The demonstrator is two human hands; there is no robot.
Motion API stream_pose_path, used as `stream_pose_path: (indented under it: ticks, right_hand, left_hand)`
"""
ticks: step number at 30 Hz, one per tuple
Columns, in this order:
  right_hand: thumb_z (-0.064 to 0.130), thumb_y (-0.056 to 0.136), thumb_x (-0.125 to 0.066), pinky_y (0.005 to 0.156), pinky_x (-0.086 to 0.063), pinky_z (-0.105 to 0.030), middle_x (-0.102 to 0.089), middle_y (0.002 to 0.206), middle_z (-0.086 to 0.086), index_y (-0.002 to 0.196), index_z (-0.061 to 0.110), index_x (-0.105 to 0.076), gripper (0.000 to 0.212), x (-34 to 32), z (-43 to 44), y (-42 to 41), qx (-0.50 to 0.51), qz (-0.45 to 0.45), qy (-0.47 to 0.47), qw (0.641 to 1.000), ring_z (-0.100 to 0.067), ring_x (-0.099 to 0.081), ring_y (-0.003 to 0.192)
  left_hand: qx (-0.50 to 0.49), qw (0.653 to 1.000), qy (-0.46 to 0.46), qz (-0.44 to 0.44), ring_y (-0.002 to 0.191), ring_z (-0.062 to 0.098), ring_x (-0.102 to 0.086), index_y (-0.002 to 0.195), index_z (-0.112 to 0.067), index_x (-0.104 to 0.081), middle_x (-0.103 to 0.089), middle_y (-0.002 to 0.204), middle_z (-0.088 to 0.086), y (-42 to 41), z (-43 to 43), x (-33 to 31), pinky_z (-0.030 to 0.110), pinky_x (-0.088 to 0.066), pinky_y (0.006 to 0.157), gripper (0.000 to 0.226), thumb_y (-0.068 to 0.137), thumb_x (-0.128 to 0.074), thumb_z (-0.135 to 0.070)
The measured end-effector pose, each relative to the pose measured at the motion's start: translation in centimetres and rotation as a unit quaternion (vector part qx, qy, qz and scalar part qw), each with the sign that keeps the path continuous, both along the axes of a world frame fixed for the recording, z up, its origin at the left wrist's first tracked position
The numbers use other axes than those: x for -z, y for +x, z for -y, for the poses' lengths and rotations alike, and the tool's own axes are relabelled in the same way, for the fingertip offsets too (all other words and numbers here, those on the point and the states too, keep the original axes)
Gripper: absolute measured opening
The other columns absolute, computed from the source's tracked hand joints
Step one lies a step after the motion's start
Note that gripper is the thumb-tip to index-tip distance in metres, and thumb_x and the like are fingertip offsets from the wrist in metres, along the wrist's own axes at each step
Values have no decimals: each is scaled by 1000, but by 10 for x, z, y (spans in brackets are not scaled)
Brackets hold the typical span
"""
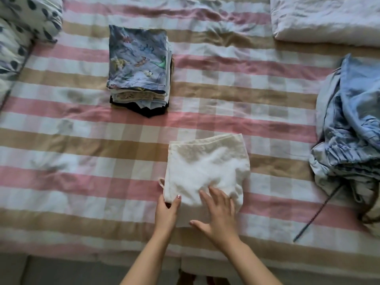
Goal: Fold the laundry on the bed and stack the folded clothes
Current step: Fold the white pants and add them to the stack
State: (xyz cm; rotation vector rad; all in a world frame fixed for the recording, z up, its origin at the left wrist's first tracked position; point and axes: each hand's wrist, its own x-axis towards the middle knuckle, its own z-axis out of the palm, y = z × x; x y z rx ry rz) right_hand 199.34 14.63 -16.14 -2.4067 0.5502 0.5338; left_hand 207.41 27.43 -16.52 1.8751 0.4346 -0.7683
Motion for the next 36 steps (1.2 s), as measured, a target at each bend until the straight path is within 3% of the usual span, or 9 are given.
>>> stream_pose_path:
  ticks: [5,11,14,17,21,26,30,33,36]
  right_hand:
    - [15,72,-76,86,-38,-47,-66,83,-5,81,13,-68,12,-6,5,21,146,158,-7,977,-31,-60,85]
    - [7,80,-65,67,-42,-20,-55,73,10,75,18,-57,15,-23,52,7,325,340,61,880,-15,-52,72]
    - [12,86,-64,59,-38,-13,-57,70,3,77,14,-55,13,-13,77,-15,465,282,80,835,-20,-54,71]
    - [13,88,-61,64,-35,-24,-59,77,-3,83,9,-56,8,10,93,-34,540,138,107,824,-27,-58,82]
    - [7,89,-56,72,-36,-24,-65,99,-13,101,1,-61,14,23,103,-42,496,69,125,856,-25,-58,93]
    - [-2,84,-53,91,-40,-31,-53,109,-2,115,8,-56,33,-5,114,-22,463,203,21,862,-20,-50,105]
    - [5,87,-54,93,-34,-26,-60,112,-6,110,11,-63,25,-18,131,36,247,232,-22,941,-24,-50,109]
    - [20,93,-49,104,-30,-35,-52,132,-5,127,14,-52,35,-4,142,81,80,110,-40,990,-24,-43,124]
    - [36,91,-52,102,-32,-42,-50,134,-3,130,21,-48,42,10,142,102,-5,5,-63,998,-24,-42,125]
  left_hand:
    - [-16,991,-108,74,98,12,-63,109,-12,-59,-67,105,3,4,27,-21,20,-49,85,20,91,-54,-4]
    - [120,960,-230,109,90,-5,-63,97,-26,-64,-70,91,-20,10,78,-48,10,-47,76,19,90,-56,-10]
    - [289,933,-129,171,119,0,-47,123,-21,-57,-55,123,-14,4,102,-37,18,-36,102,34,90,-55,-29]
    - [386,904,8,184,136,14,-28,135,-20,-46,-41,144,-3,-3,115,-14,28,-17,114,41,95,-49,-29]
    - [377,903,8,207,135,17,-32,132,-15,-49,-44,142,0,-5,116,-5,31,-19,113,39,93,-52,-19]
    - [111,970,14,214,112,23,-50,111,-8,-61,-57,114,5,-1,102,-14,39,-37,101,25,87,-57,-3]
    - [-76,995,35,53,95,25,-51,122,-9,-49,-49,101,7,-2,95,-5,39,-45,89,36,88,-57,-12]
    - [-87,995,22,-53,106,31,-51,132,-22,-41,-41,123,13,0,110,4,42,-48,92,52,85,-62,-31]
    - [-149,977,-14,-153,105,38,-54,112,-20,-55,-36,129,19,8,129,9,50,-52,86,46,75,-71,-42]
